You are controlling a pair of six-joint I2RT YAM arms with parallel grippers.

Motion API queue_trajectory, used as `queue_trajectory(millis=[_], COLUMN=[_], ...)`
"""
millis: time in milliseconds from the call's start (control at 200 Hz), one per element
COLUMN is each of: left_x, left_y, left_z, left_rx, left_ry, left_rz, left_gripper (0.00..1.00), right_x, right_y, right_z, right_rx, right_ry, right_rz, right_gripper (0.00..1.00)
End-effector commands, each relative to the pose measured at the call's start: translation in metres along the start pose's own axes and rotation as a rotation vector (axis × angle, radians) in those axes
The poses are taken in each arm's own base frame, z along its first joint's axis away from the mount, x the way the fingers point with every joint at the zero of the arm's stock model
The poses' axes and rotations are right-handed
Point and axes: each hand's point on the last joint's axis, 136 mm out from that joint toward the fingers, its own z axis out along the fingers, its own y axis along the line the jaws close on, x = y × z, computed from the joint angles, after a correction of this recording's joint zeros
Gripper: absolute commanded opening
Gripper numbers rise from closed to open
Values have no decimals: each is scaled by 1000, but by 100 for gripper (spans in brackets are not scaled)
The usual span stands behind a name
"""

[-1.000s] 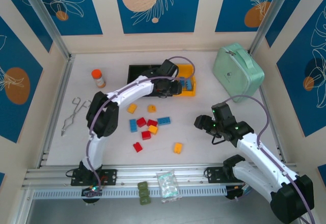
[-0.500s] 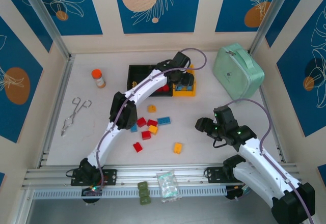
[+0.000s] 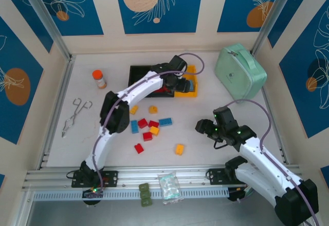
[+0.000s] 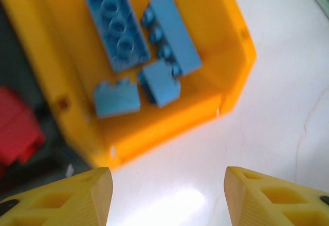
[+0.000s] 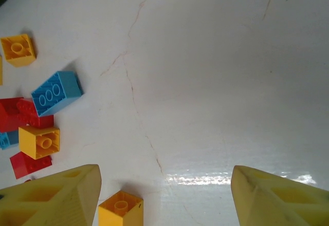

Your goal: Sort the legos into containers by color

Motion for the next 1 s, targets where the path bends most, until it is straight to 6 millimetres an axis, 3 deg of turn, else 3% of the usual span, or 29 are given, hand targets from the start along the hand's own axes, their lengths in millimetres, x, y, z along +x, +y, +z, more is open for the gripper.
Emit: queue_trajectory(millis=[0,170,395,600,795,995], left_x=[-12,34,112,170,204,219], left_y=[-17,4,62,106,130,139], left_z=[-64,-91,-112,-135,-149,-149], left_rx=[53,45,7,-54,-93,-103], left_ry=[-135,-120,-100,-117,-131,-123], left_rz=[56,40,-107,-238,-315,-349], left_gripper=[60,61,62,65,67,68], right_x=[-4,-4,-7,-10,-6,-2], right_y=[22,43,80,117,146,152], right_z=[-2,9,30,59,92,122], right_rx=[-49,-38,-11,-15,-4,43], right_ry=[2,25,53,106,168,223], right_rz=[-50,-130,-248,-332,-409,-436], right_gripper=[68,71,79,85,86,85])
